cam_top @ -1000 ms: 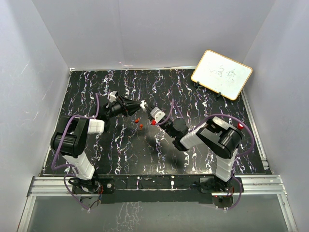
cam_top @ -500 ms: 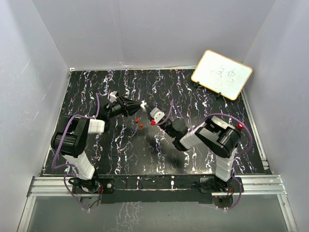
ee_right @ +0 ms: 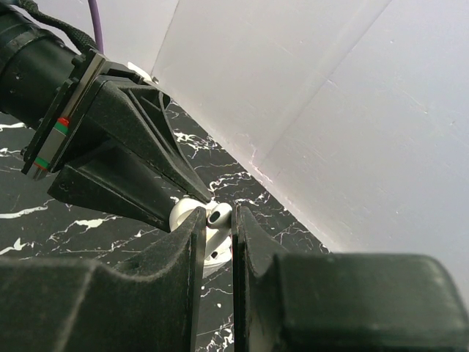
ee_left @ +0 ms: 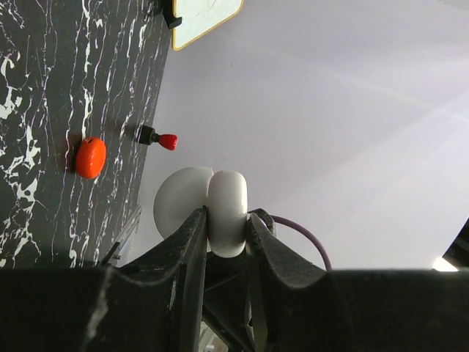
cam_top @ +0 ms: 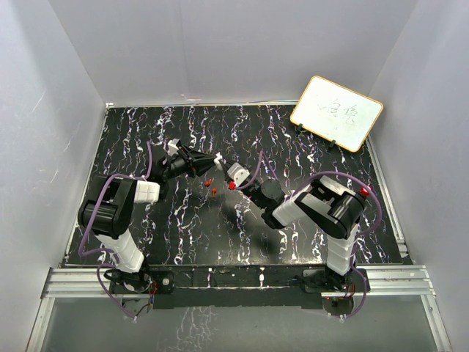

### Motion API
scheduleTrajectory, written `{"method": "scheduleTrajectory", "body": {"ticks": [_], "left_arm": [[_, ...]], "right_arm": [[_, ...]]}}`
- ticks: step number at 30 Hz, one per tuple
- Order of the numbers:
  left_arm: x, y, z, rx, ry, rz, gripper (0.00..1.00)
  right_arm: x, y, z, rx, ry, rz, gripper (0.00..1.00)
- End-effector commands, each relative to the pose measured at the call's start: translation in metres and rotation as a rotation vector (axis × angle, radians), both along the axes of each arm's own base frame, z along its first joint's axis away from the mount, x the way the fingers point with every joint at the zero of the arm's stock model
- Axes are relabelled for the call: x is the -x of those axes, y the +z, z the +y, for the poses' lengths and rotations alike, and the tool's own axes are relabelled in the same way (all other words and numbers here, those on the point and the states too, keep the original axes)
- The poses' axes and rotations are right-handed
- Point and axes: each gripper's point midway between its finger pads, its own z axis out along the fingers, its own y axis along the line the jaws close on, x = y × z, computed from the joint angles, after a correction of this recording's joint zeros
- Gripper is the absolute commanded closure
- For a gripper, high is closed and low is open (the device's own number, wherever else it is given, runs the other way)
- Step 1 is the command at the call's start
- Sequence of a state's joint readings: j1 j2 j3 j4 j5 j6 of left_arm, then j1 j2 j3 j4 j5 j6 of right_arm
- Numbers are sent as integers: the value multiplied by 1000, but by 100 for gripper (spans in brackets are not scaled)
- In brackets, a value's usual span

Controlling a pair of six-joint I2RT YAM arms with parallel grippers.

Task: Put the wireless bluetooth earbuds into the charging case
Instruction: Place the earbud in the charging case.

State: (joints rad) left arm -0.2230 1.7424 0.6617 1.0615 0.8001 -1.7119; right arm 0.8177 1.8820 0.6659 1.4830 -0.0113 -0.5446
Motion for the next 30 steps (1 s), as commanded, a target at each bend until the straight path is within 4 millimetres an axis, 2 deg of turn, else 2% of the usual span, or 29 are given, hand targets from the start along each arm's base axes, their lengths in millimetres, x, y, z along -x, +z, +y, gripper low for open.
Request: {"method": "scheduleTrajectory", "body": {"ticks": [1, 30], "left_arm": [[0, 17, -3, 33, -12, -32, 100], [-3, 19, -4, 50, -8, -37, 100]], "right_arm": [[7, 46, -2, -139, 17, -129, 100], [11, 46, -7, -157, 23, -118, 100]]}}
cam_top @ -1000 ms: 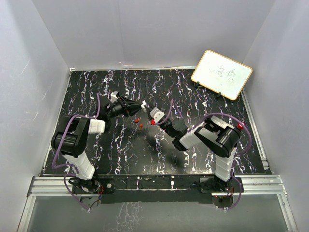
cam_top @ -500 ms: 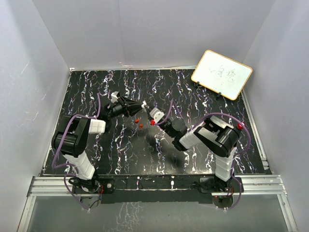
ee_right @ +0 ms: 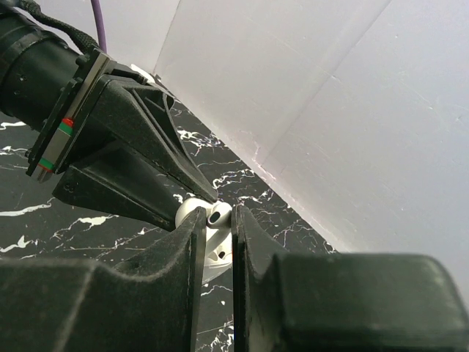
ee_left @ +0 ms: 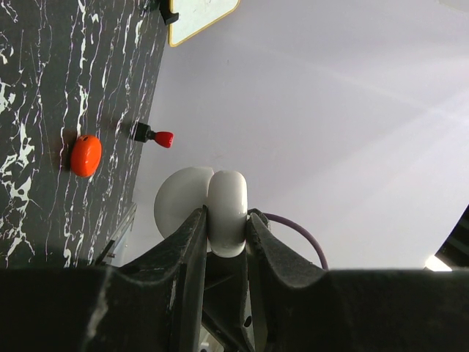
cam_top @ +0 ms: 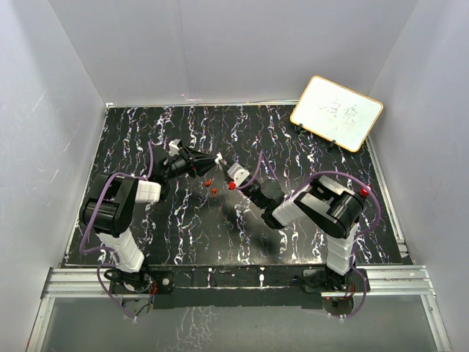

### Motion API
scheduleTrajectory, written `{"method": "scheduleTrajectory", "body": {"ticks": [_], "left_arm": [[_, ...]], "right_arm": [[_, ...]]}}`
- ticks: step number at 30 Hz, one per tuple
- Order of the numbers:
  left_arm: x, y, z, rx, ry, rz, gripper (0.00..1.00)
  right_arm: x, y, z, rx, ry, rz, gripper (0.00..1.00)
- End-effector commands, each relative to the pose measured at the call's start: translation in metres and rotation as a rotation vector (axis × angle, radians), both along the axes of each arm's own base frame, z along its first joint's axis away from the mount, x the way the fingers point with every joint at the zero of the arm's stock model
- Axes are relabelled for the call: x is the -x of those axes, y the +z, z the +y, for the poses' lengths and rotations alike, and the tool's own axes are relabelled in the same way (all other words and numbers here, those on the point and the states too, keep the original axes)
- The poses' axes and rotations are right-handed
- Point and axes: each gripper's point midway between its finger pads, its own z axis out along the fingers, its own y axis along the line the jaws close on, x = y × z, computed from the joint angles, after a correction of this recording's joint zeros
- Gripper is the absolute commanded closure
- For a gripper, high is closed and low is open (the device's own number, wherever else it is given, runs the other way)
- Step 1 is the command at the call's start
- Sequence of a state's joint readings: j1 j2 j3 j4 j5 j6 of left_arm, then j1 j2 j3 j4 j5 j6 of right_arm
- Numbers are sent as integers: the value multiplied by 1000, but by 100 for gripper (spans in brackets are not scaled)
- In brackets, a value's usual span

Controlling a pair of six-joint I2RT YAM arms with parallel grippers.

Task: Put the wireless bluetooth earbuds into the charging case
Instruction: Place the earbud in the charging case.

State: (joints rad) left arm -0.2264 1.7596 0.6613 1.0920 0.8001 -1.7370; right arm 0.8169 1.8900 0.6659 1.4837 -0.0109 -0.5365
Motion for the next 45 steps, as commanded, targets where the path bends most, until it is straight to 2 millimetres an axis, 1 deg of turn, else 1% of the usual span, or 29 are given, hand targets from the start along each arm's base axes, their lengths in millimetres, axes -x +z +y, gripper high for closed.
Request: {"method": "scheduleTrajectory", "body": {"ticks": [1, 15, 18, 26, 35, 37, 45], "left_arm": [[-3, 19, -2, 34, -5, -45, 100], [-3, 19, -2, 35, -6, -46, 100], [-3, 19, -2, 34, -5, -47, 100], [-3, 18, -2, 32, -6, -49, 100], [-3, 18, -2, 35, -5, -47, 100], [-3, 18, -2, 35, -6, -49, 100], [-3, 19, -3, 35, -7, -52, 100]], "right_arm": [[12, 50, -7, -159, 23, -130, 99], [12, 53, -8, -169, 20, -127, 94], [13, 53, -9, -171, 20, -126, 90], [13, 58, -11, -188, 13, -134, 86], [14, 62, -13, -196, 12, -140, 84], [14, 63, -13, -197, 13, -141, 81], [14, 65, -14, -205, 8, -138, 79]]}}
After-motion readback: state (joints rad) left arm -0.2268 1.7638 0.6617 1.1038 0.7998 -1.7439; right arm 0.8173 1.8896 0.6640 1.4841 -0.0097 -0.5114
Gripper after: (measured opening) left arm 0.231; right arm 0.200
